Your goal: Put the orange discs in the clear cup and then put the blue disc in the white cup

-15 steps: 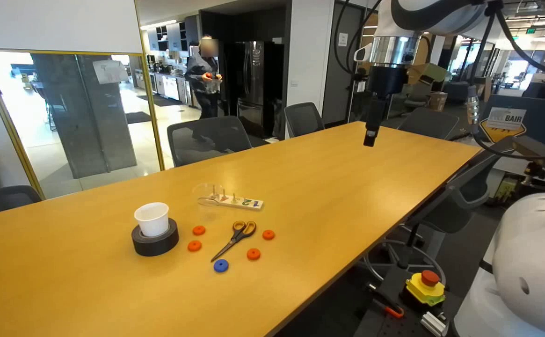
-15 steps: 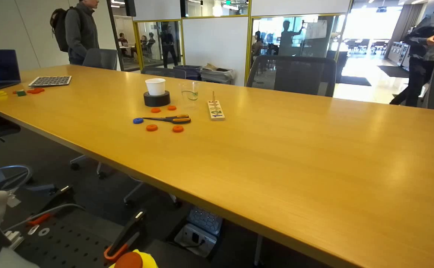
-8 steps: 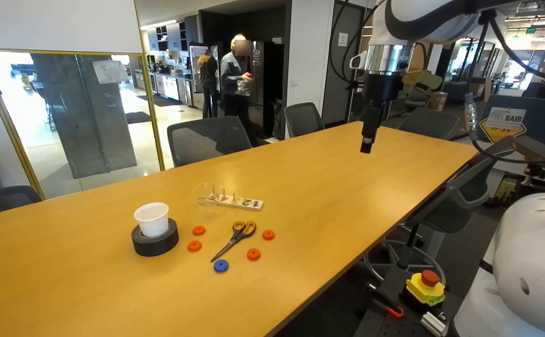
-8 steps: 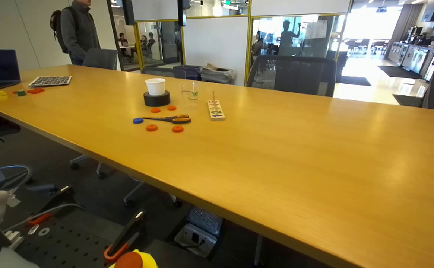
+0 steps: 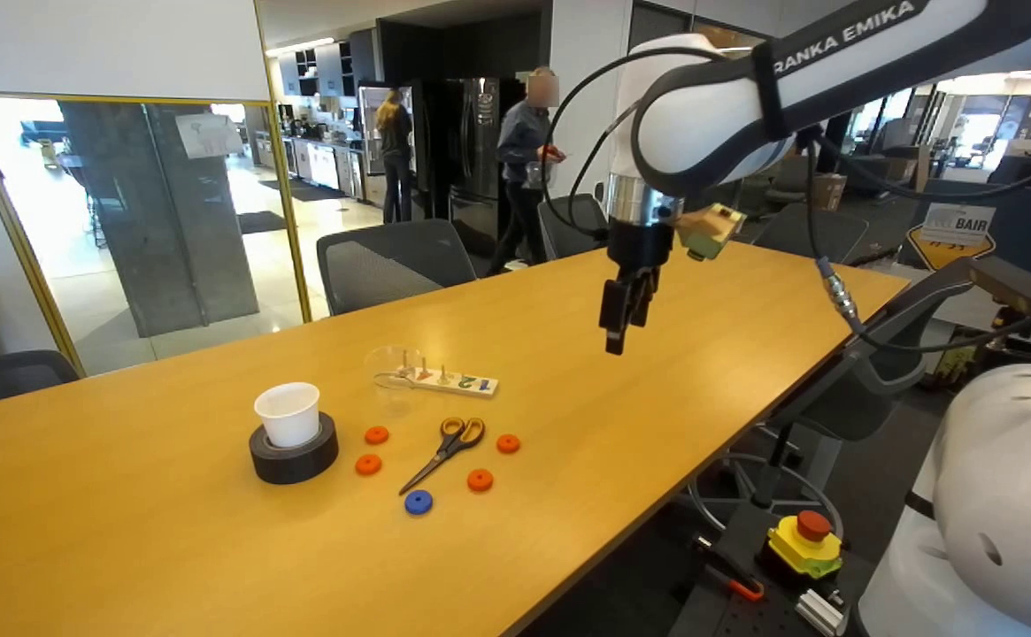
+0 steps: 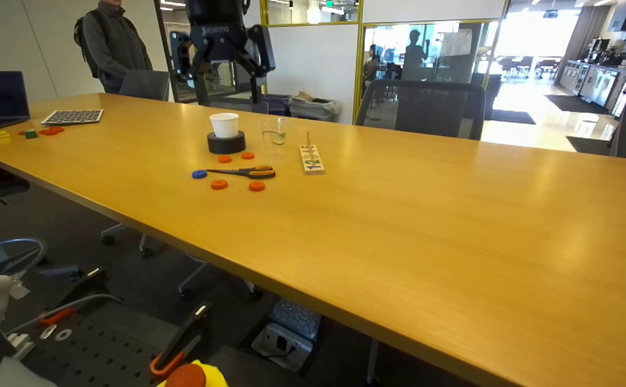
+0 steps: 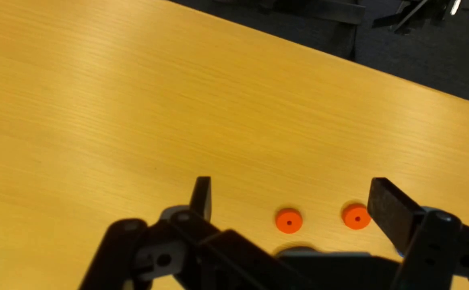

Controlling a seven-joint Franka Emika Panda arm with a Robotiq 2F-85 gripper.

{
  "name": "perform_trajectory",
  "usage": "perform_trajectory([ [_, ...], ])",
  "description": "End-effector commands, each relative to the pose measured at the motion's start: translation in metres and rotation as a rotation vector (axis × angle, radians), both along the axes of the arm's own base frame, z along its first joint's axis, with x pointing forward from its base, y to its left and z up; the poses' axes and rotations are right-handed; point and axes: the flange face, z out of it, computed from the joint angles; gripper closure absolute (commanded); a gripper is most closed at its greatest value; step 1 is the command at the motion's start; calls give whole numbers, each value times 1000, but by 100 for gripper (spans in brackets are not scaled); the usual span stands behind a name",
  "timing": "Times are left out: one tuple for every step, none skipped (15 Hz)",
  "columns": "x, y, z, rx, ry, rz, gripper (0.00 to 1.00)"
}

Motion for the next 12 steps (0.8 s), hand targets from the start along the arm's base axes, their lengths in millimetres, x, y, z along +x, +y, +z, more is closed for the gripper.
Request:
perform_trajectory([
  [32,21,-36,7,6,-32,0],
  [38,28,-49,14,8,-38,0],
  [44,33,-59,23,7,-39,0],
  [50,38,-70,38,0,-49,0],
  [55,42,-79,54,-7,-48,0],
  [60,44,-87,77,-20,-51,0],
  [64,47,-94,94,-29,-56,0],
  [68,49,-100,116,-36,-59,0],
  [70,51,-106,138,-44,-54,0],
  [72,51,-112,160,-50,-63,0],
  [75,53,-118,177,-52,-67,0],
  [77,55,-123,190,-50,-69,0],
])
